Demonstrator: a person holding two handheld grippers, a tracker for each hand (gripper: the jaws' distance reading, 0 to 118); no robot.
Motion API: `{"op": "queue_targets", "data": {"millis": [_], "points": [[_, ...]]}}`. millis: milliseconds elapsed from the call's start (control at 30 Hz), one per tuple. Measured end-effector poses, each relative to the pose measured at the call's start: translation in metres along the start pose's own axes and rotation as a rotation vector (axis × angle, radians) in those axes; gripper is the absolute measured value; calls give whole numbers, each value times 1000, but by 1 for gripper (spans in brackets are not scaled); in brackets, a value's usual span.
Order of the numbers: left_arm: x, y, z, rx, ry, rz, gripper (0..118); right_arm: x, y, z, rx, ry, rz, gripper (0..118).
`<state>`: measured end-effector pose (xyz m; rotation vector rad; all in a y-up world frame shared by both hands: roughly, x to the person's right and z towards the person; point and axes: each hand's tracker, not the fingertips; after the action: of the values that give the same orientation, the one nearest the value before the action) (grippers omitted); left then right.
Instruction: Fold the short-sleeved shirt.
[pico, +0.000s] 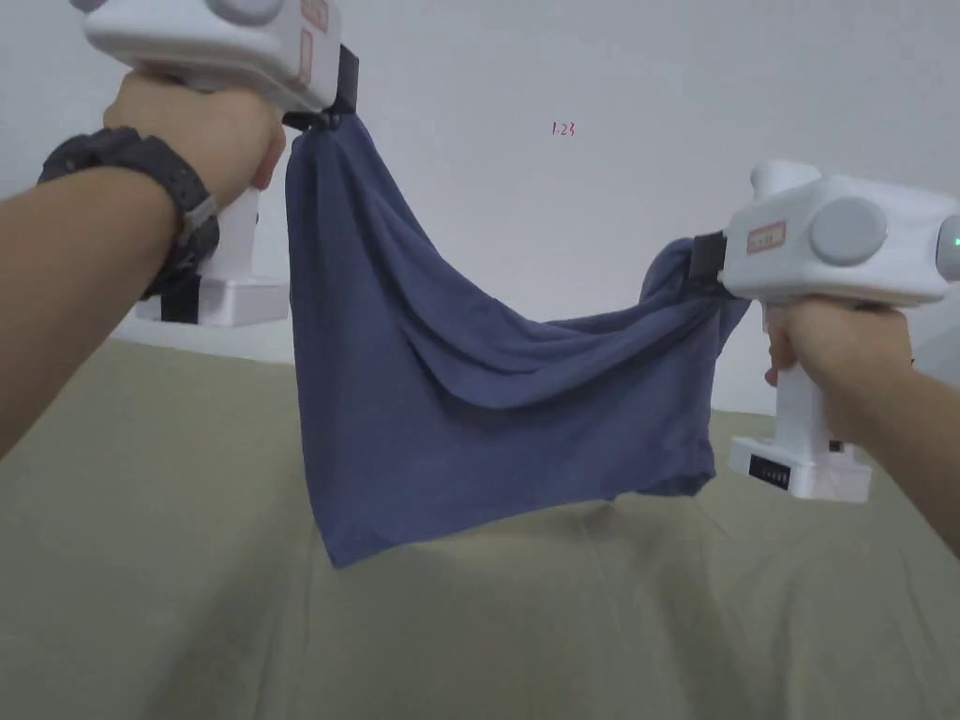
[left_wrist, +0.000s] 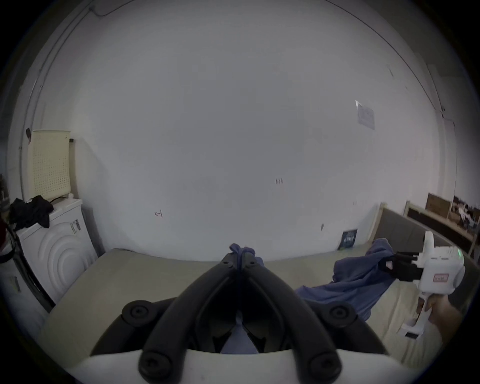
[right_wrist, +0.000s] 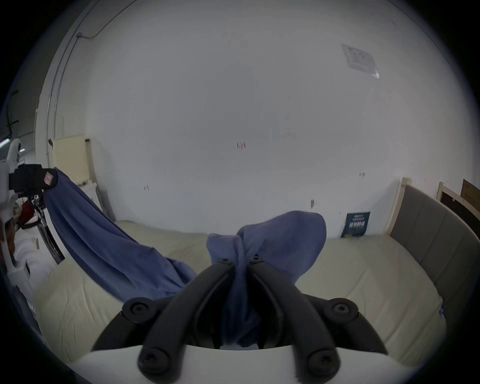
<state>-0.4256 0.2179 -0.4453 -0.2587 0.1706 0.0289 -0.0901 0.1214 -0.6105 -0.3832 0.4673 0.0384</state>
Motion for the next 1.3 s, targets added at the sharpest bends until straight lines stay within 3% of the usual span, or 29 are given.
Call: {"op": "queue_targets", "data": {"millis": [167,200,367,733,767,933,1067,1233,1300], "points": [[-2,-94,7,-142,14,-30,0,19,-77,-5,-134,-49,-35,4],[-20,-102,-18,-161,8,-33,0,23,-89,-4,-137,-55,-34,4],[-30,-185,-14,-297,5,53,0,38,-132,3,-215,-54,-74,4],[-37,-294,61,-438,-39,96,0,62,-188,41,-382,-101,-86,5],[-39,-302,68,-460,-41,102,0,81,-204,29,-398,-110,-94,5],[-38,-342,99,-538,-47,43,0,101,-237,32,-471,-151,-222,6],[-35,-362,128,-564,-72,119,0,109,-255,37,-473,-139,-307,6],[-24,-379,151,-567,-68,124,0,107,-274,54,-478,-176,-394,6],[-22,-385,159,-577,-63,113,0,102,-281,67,-471,-187,-390,6]]}}
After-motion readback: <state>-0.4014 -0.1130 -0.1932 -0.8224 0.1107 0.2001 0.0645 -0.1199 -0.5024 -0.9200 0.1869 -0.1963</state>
